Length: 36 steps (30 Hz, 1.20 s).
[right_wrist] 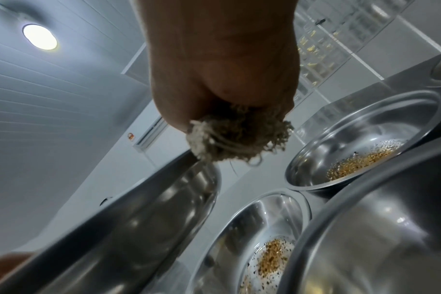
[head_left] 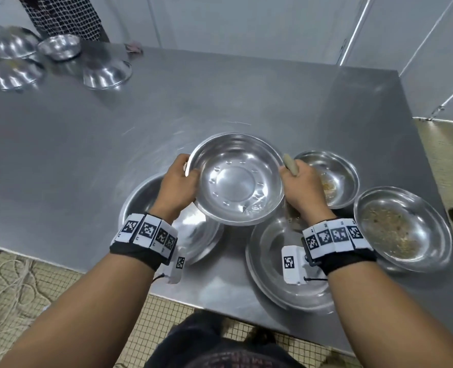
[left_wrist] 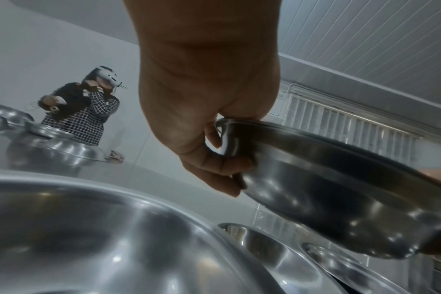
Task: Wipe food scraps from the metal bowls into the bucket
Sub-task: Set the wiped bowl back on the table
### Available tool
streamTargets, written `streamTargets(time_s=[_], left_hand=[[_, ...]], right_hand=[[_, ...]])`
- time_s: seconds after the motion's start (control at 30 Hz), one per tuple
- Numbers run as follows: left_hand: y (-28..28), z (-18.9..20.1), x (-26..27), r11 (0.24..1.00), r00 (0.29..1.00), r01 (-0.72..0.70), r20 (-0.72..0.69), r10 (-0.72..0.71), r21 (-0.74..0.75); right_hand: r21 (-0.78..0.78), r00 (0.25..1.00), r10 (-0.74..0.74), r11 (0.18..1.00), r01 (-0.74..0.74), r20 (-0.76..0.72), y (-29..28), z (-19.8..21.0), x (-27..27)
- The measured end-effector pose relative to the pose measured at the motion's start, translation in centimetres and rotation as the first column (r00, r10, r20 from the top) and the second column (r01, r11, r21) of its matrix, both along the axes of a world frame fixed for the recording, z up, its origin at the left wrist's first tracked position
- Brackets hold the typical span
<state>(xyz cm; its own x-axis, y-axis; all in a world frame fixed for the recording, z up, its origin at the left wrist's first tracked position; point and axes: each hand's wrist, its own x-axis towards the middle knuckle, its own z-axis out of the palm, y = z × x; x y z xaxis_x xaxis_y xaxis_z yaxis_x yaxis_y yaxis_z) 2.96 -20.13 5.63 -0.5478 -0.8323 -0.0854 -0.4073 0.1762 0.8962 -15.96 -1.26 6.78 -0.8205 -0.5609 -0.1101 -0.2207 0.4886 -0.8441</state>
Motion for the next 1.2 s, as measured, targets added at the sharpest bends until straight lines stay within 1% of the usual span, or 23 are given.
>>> streamTargets(time_s=[0.1,0.23,0.33,0.43,0.53,0.63,0.7,0.83,0.93,1.03,1.13,1.2], left_hand=[[-2.0,0.0,-2.1,0.999,0.999,0.048,0.022,-0.049,0.009],[-5.3,0.3,-4.6,0.996,0.995,0.091,0.025,-0.091,0.009],[-8.2,0.8,-6.1,0.994,0.995,0.101,-0.005,-0.101,0.047],[-11.4,1.0,-7.4,0.993,0.994,0.104,0.016,-0.105,0.048],[-14.5,0.6,-8.4,0.989,0.992,0.119,0.022,-0.122,0.092],[-17.3,-0.3,-8.6,0.978,0.985,0.144,0.069,-0.155,0.151],[-19.0,-1.1,-8.3,0.971,0.980,0.149,0.102,-0.170,0.186],[-21.7,-2.8,-7.7,0.965,0.971,0.135,0.166,-0.174,0.224],[-23.0,-3.6,-7.5,0.963,0.967,0.106,0.199,-0.157,0.248],[-23.9,-4.4,-7.3,0.951,0.957,0.103,0.233,-0.175,0.291],[-24.5,-4.7,-7.0,0.934,0.930,0.127,0.288,-0.229,0.335],[-24.6,-4.9,-6.7,0.922,0.910,0.136,0.323,-0.261,0.363]], right_hand=[[0.015,0.999,-0.045,0.999,0.046,-0.009,-0.7,0.5,-0.6],[0.089,0.997,-0.059,0.994,0.063,-0.048,-3.0,1.3,-1.9],[0.135,0.995,-0.053,0.989,0.064,-0.086,-6.3,1.3,-3.7],[0.217,0.994,-0.024,0.975,0.047,-0.103,-10.0,1.1,-5.1],[0.279,0.992,-0.013,0.959,0.048,-0.125,-13.5,0.6,-6.0],[0.346,0.991,0.033,0.938,0.014,-0.131,-16.3,-0.3,-6.4],[0.377,0.987,0.099,0.925,-0.044,-0.129,-17.8,-1.2,-6.6],[0.433,0.975,0.167,0.897,-0.090,-0.143,-20.6,-2.7,-7.1],[0.466,0.972,0.189,0.879,-0.105,-0.137,-22.4,-3.4,-7.5],[0.558,0.957,0.263,0.816,-0.152,-0.124,-23.6,-4.4,-7.9],[0.614,0.968,0.239,0.777,-0.141,-0.079,-24.2,-5.0,-8.0],[0.641,0.966,0.251,0.751,-0.158,-0.055,-24.3,-5.1,-7.9]])
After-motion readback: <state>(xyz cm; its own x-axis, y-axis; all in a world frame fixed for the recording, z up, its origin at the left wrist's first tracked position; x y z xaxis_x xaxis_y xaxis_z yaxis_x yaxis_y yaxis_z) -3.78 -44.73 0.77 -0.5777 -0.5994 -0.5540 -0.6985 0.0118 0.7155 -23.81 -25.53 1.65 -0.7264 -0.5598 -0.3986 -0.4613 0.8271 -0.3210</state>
